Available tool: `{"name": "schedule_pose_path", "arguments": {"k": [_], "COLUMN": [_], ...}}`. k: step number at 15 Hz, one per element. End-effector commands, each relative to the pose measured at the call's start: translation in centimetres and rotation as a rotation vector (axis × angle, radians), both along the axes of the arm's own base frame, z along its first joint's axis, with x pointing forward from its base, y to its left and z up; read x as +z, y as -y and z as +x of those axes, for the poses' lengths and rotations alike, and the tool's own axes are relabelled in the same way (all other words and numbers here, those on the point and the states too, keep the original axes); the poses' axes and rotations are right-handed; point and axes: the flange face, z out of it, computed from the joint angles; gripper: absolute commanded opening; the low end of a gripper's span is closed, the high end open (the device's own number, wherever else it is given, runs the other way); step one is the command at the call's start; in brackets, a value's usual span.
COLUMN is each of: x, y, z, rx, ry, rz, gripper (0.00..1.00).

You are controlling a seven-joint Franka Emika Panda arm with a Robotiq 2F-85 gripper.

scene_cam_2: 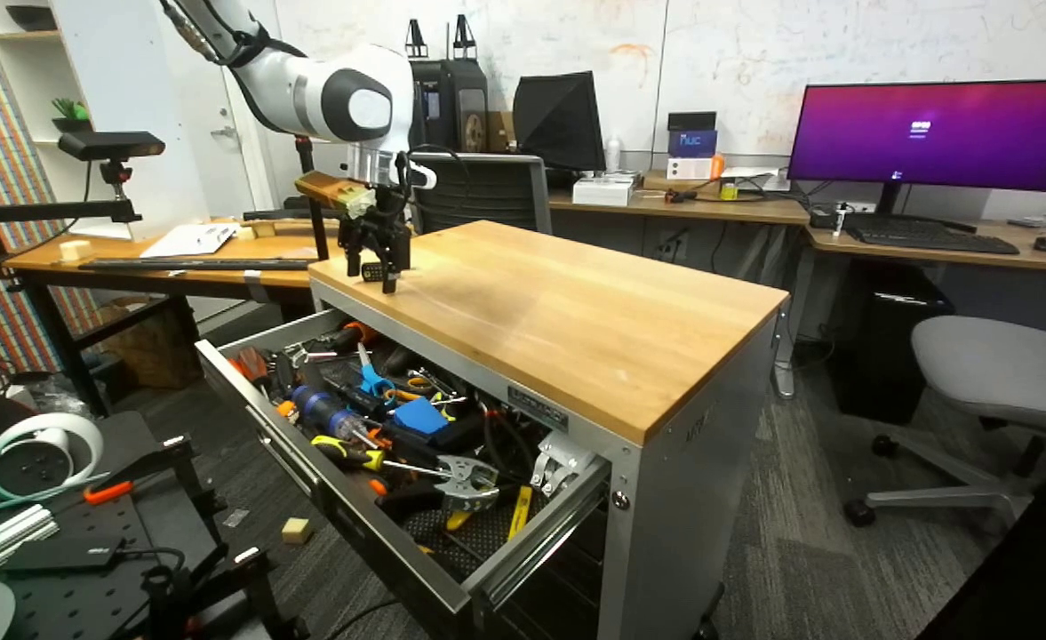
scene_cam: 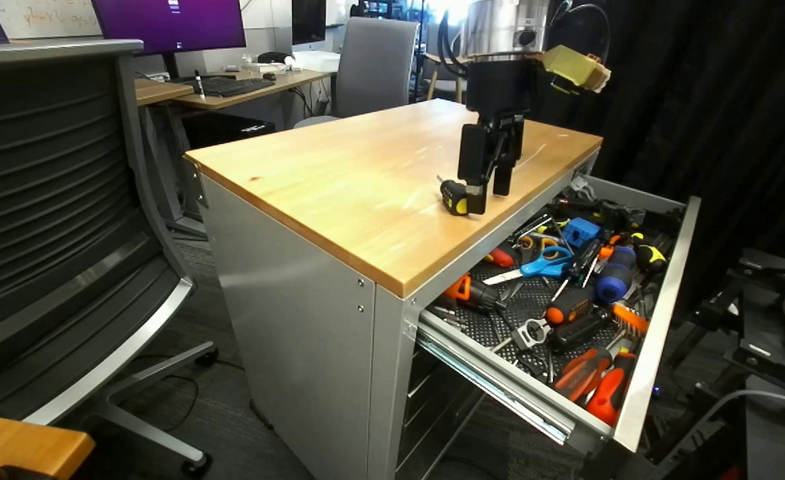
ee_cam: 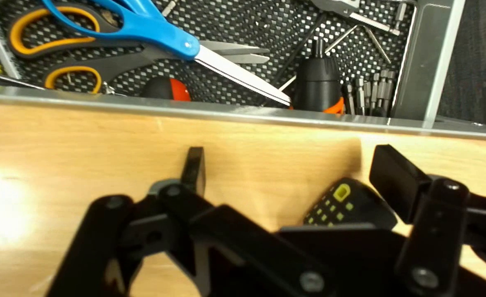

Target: Pick up the screwdriver from the top of cabinet, put it in the drawer and close the drawer

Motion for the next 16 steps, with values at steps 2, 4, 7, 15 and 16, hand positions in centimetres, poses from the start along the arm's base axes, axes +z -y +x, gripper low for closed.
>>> {"name": "schedule_pose_path", "arguments": {"k": [2, 4, 7, 15, 16], "x": [1.1, 1.3, 1.2, 0.1, -0.2], "y": [-2.9, -4.0, -5.2, -5.9, -5.9], "z": [0.4, 0.2, 0.0, 1.3, 1.5], "rx": [0.023, 0.04, 0.033, -0.188, -0.207], "ry": [0.028, 0.046, 0.076, 0.289, 0.299], "rz": [0.02, 0.02, 0.03, -0.023, -0.038], "gripper": [1.0, 1.0, 1.0, 0.7, 0.61]}}
